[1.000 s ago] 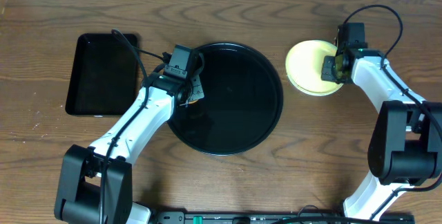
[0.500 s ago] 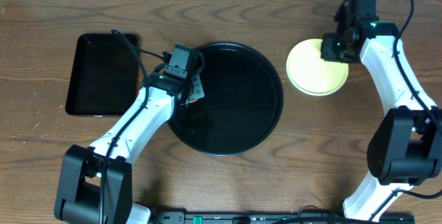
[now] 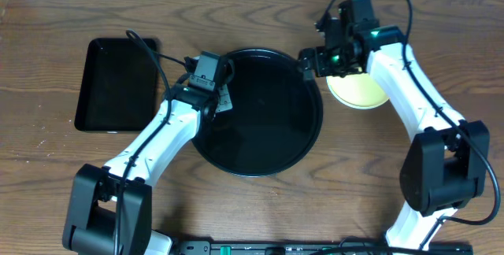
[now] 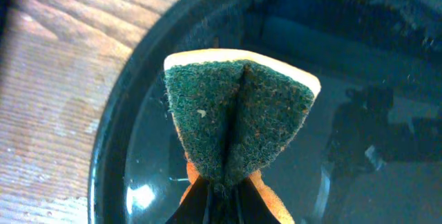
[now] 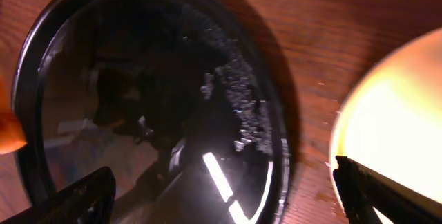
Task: Clean dirty plates on tray and stack at the side
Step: 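Move the left gripper with the sponge over the small black tray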
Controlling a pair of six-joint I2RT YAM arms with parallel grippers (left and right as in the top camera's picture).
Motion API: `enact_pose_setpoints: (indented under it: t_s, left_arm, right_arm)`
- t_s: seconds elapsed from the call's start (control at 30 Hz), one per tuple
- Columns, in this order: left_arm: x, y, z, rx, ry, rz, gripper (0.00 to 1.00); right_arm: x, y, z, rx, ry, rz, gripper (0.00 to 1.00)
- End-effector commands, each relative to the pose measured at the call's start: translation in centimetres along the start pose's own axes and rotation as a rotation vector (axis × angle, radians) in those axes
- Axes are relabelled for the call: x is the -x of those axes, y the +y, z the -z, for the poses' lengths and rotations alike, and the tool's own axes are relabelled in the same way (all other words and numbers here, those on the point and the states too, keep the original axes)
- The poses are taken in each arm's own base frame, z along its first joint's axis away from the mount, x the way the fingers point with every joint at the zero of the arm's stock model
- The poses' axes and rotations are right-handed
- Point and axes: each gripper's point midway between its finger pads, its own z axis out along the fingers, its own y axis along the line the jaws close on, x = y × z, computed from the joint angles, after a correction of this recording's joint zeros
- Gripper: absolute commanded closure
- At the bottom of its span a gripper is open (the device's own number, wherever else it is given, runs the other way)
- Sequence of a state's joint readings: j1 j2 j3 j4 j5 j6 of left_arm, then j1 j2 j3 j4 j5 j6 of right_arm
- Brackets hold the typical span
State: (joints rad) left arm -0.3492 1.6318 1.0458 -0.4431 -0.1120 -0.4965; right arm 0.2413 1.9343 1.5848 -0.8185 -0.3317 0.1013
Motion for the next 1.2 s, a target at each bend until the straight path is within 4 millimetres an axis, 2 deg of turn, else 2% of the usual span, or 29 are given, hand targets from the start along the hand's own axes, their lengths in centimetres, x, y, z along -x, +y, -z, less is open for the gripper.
enact_pose_setpoints:
  t_s: [0.0, 0.1, 0.17, 0.23, 0.4, 0.47, 0.5, 0.53, 0.6, 0.7, 0.77, 0.87, 0.97, 1.03, 1.17]
  left_arm:
    - [-1.9, 0.6, -1.1, 0.035, 0.033, -0.030, 0.92]
    - [-2.2, 0.8, -1.1, 0.039, 0.043, -0.084, 0.92]
    - [-1.5, 0.6, -0.3, 0.026, 0.022, -0.126, 0.92]
    - [-0.2, 0.1, 1.5, 0.002, -0.021, -0.129, 0.92]
    - [4.0, -1.3, 7.8, -0.101, -0.218, -0.135, 0.92]
    - [4.6, -1.4, 9.3, -0.122, -0.260, -0.136, 0.92]
    - [4.5, -1.3, 9.4, -0.123, -0.261, -0.135, 0.92]
    - [4.3, -1.2, 9.0, -0.119, -0.253, -0.136, 0.92]
    - [3.0, -1.1, 6.9, -0.103, -0.201, -0.145, 0.92]
    - [-0.4, -0.8, 1.7, -0.075, -0.057, -0.173, 0.92]
    - [-2.2, -0.2, -0.9, -0.033, 0.026, -0.186, 0.92]
    - [-2.6, -0.1, -1.6, -0.017, 0.054, -0.191, 0.92]
    - [-0.5, -0.8, 0.5, -0.047, -0.015, -0.178, 0.92]
    - [1.9, -0.7, 3.1, -0.054, -0.111, -0.165, 0.92]
    - [6.0, 2.4, 8.1, 0.025, -0.308, -0.085, 0.92]
  right_arm:
    - [-0.2, 0.8, -0.5, -0.019, 0.005, 0.039, 0.01]
    - [-0.2, 0.9, -0.6, -0.037, 0.007, 0.049, 0.01]
    - [-0.3, 0.5, -0.6, -0.056, 0.010, 0.047, 0.01]
    - [-0.4, 0.1, -0.5, -0.070, 0.014, 0.042, 0.01]
    - [-0.6, -0.3, -0.4, -0.086, 0.022, 0.037, 0.01]
    - [-0.6, -0.3, -0.4, -0.086, 0.021, 0.037, 0.01]
    - [-0.5, -0.2, -0.4, -0.086, 0.019, 0.038, 0.01]
    - [-0.4, -0.2, -0.4, -0.085, 0.016, 0.039, 0.01]
    - [-0.2, -0.2, -0.5, -0.083, 0.005, 0.041, 0.01]
    - [0.0, -0.1, -0.5, -0.082, -0.003, 0.032, 0.01]
    - [-0.1, -0.1, -0.5, -0.082, 0.000, 0.021, 0.01]
    - [-0.5, -0.2, -0.5, -0.086, 0.015, 0.018, 0.01]
    - [-0.6, -0.3, -0.4, -0.089, 0.022, 0.016, 0.01]
    - [-0.6, -0.3, -0.4, -0.089, 0.022, 0.015, 0.01]
    - [-0.6, -0.3, -0.5, -0.088, 0.020, 0.016, 0.01]
